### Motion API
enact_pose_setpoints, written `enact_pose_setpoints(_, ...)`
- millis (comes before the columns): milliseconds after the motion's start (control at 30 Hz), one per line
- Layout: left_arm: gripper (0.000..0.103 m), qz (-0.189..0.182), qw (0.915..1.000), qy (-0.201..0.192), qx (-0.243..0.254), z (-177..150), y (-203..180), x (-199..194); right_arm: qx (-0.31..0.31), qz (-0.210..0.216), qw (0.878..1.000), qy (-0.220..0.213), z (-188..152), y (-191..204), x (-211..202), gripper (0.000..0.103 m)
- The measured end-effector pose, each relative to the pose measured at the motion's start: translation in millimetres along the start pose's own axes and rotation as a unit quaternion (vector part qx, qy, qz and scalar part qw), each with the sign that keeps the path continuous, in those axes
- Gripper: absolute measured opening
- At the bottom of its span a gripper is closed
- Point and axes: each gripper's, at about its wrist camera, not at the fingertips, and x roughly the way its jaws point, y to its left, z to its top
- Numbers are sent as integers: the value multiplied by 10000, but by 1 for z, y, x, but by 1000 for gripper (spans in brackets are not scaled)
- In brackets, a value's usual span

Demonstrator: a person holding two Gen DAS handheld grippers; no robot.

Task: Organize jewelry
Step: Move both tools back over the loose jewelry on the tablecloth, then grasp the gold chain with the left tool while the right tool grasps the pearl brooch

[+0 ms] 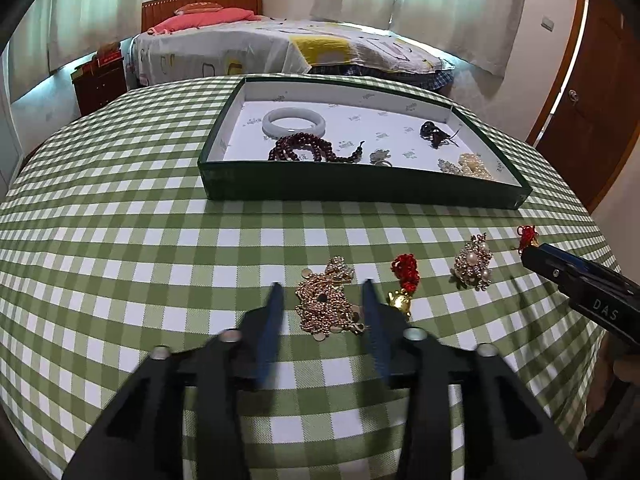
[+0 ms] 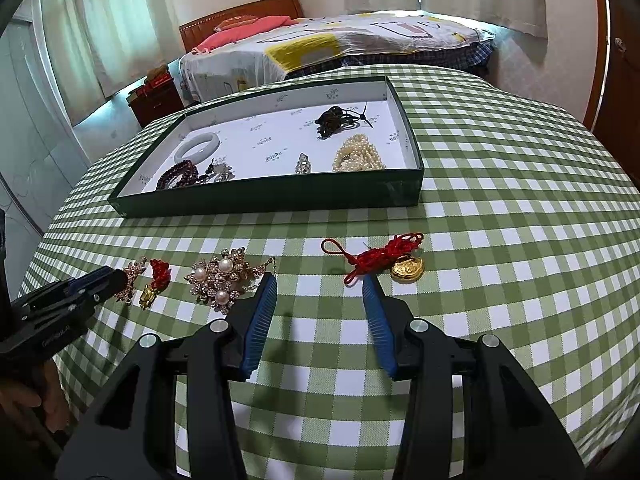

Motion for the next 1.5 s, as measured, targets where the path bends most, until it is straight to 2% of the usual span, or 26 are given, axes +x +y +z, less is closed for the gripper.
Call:
enact_pose_setpoints(233,42,98,9996,-36,255,-4,-4,4,1,12,10000,-6,-1,1,-1,44)
enact_pose_setpoints(333,22,206,9986,-104,477,-6,-7,5,3,16,10000,-6,-1,1,-1,44)
enact_pose_setpoints(533,11,9,9989,-165,450,-3,0,1,-22,22,10000,-12,-1,2,-2,44)
enact_pose_setpoints(933,9,201,9976,-502,442,11,10,-14,-127,91,9999,1,2,15,0,44)
enact_pose_setpoints(1133,9,318,9976,-539,294,16,22,-15,-259,320,9991,48,2,32,5,44)
enact_pose_setpoints(1200,9,341,9976,-540,266,17,24,-14,-307,411,9987,80,1,39,8,50)
enact_pose_setpoints(1300,9,358,9976,-543,249,17,25,-14,-398,526,9977,126,0,47,13,51)
enact_pose_setpoints(1500,9,381,9976,-527,219,17,28,-11,-509,553,9970,189,2,56,24,51)
